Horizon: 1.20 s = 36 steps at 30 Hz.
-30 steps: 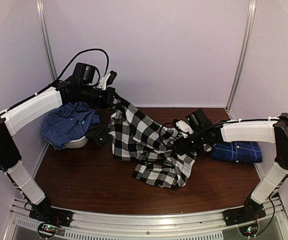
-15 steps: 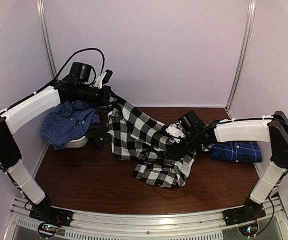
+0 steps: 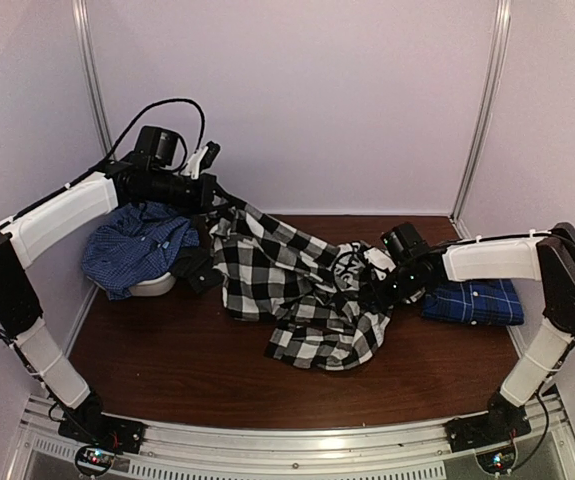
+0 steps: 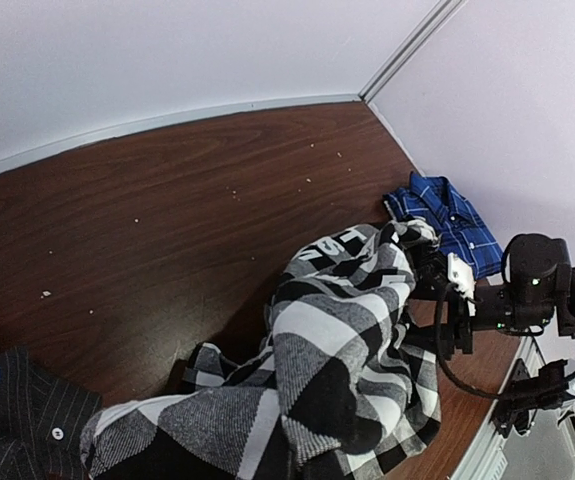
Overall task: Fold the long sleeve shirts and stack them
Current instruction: Pick up the crumpled shirt from the center of the board.
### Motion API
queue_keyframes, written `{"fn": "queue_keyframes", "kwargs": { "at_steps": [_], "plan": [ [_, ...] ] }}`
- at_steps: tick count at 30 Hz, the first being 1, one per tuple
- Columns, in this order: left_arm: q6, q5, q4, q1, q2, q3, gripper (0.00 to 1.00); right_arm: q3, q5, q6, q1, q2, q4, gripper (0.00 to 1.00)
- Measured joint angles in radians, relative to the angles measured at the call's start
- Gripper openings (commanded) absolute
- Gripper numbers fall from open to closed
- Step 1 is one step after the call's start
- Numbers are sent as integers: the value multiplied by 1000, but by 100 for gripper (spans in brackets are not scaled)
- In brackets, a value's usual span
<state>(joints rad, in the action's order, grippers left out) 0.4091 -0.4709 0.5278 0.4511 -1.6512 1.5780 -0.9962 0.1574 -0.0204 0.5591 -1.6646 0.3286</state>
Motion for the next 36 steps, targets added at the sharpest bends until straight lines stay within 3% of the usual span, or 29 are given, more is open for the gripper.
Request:
{"fn": "queue_keyframes", "kwargs": {
  "at_steps": [5, 9, 11, 15, 17, 24, 30, 36],
  "plan": [
    [-12, 8, 9, -1, 0, -1, 0, 1, 62, -34, -53, -2, -16, 73],
    [-19, 11, 14, -7, 0, -3, 0, 21, 114, -55, -61, -3, -48, 64],
    [-22, 14, 17, -10, 0, -6, 0, 47, 159, -68, -61, -2, -76, 52],
    [-31, 19, 20, -12, 0, -16, 0, 96, 240, -91, -61, -2, -117, 12],
    [-37, 21, 20, -12, 0, -20, 0, 103, 261, -95, -61, 1, -124, 0],
    [-93, 28, 22, -13, 2, -72, 0, 61, 233, -100, -58, 182, 13, 0],
    [-143, -7, 25, -13, 3, -150, 0, -131, 150, -95, -54, 391, 185, 0],
    [-150, -40, 17, -7, -35, -166, 0, -181, 47, -98, -53, 406, 321, 0]
  ]
}}
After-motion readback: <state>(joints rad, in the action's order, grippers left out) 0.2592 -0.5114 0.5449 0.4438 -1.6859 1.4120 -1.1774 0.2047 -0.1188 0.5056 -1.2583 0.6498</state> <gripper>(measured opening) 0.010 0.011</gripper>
